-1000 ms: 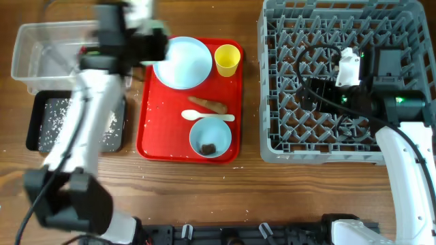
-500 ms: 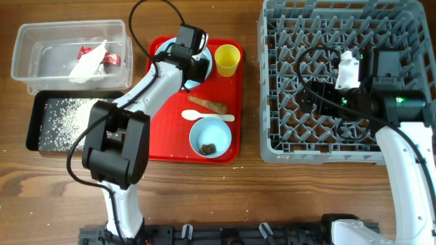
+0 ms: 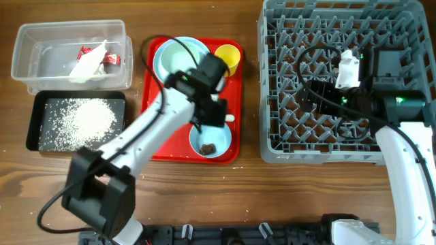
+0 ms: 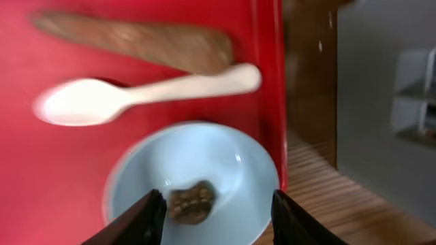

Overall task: Sort waste into correct bins and load items into the dishwasher rack
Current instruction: 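Grasp the bowl with the brown scrap using the left gripper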

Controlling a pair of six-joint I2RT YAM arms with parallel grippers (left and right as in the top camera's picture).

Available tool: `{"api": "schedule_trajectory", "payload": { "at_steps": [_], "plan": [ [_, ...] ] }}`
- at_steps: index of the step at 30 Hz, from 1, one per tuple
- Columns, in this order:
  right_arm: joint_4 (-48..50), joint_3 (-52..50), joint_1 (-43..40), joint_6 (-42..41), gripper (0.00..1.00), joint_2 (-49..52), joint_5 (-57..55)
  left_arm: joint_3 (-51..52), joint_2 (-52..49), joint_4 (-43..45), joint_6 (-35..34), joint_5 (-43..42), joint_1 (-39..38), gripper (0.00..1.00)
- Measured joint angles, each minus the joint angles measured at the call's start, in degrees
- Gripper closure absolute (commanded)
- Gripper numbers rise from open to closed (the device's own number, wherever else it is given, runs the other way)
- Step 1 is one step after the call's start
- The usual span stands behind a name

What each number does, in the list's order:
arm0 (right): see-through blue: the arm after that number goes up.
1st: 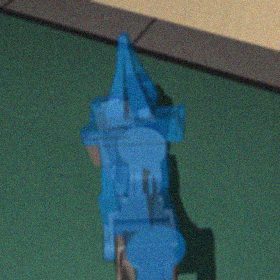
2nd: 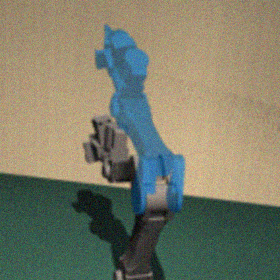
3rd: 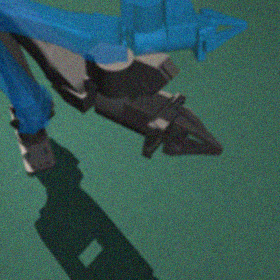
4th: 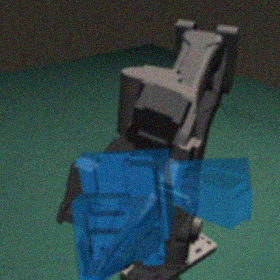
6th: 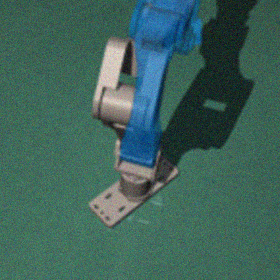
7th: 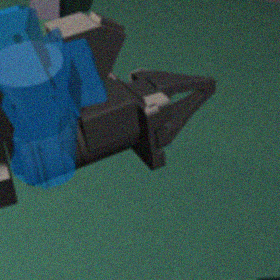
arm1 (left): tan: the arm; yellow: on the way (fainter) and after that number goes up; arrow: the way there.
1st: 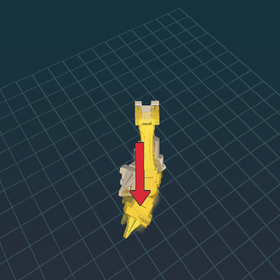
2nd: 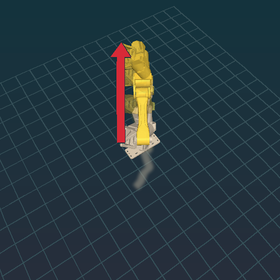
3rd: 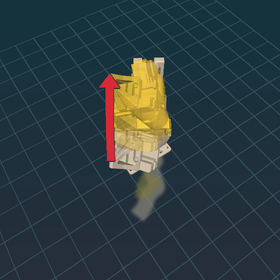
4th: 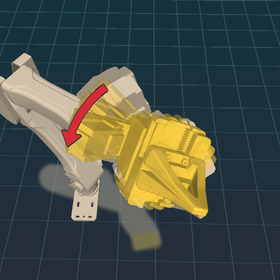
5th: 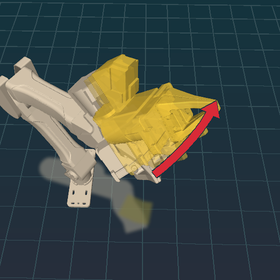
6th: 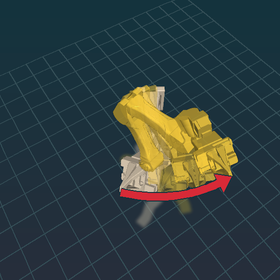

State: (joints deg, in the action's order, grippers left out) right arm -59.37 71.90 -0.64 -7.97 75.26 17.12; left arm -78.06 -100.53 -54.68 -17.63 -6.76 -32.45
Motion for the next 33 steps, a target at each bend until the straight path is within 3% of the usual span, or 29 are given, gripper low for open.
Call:
{"api": "schedule_trajectory", "payload": {
  "at_steps": [2, 4, 9, 12, 16, 20, 22, 23, 29, 32, 33],
  "plan": [
    [0.0, 0.0, 0.0, 0.0, 0.00, 0.0, 0.0, 3.4, -0.1, 4.1, -1.2, -0.7, -3.1, 0.57],
    [-0.1, 0.0, 0.0, 0.0, 0.00, 0.0, 0.0, 5.7, -0.1, 6.7, -2.1, -0.7, -5.1, 0.73],
    [-0.9, 0.0, 0.0, 0.0, 0.00, 0.0, 0.0, 11.1, -0.1, 15.1, -2.7, -0.5, -8.4, 0.73],
    [-1.1, 0.0, 0.0, 0.0, 0.00, 0.0, 0.0, 14.7, -0.1, 18.8, -2.7, -0.1, -8.9, 0.85],
    [-1.2, 0.0, 0.0, 0.0, 0.00, 0.0, 0.0, 15.1, -0.8, 20.9, -2.9, 0.9, -8.9, 0.85],
    [-1.2, 0.0, 0.0, 0.0, 0.00, 0.0, 0.0, 15.1, -2.1, 21.0, -2.9, 1.3, -8.9, 0.78],
    [-1.2, 0.0, 0.0, 0.0, 0.00, 0.0, 0.0, 15.1, -2.1, 21.0, -2.9, 1.3, -8.9, 0.83],
    [-1.2, 0.0, 0.0, 0.0, 0.00, 0.0, 0.0, 15.1, -2.2, 21.0, -2.9, 1.3, -8.9, 0.96],
    [-1.3, 0.0, 0.0, 0.0, 0.00, 0.0, 0.0, 11.8, -1.0, 14.6, -2.7, 3.4, -8.5, 0.96],
    [-1.3, 0.0, 0.0, 0.0, 0.00, 0.0, 0.0, 9.9, 1.3, 9.9, -2.7, 3.0, -6.3, 0.96],
    [-1.3, 0.0, 0.0, 0.0, 0.00, 0.0, 0.0, 9.0, 4.4, 6.7, -2.7, 2.4, -2.4, 0.96]
  ]
}}
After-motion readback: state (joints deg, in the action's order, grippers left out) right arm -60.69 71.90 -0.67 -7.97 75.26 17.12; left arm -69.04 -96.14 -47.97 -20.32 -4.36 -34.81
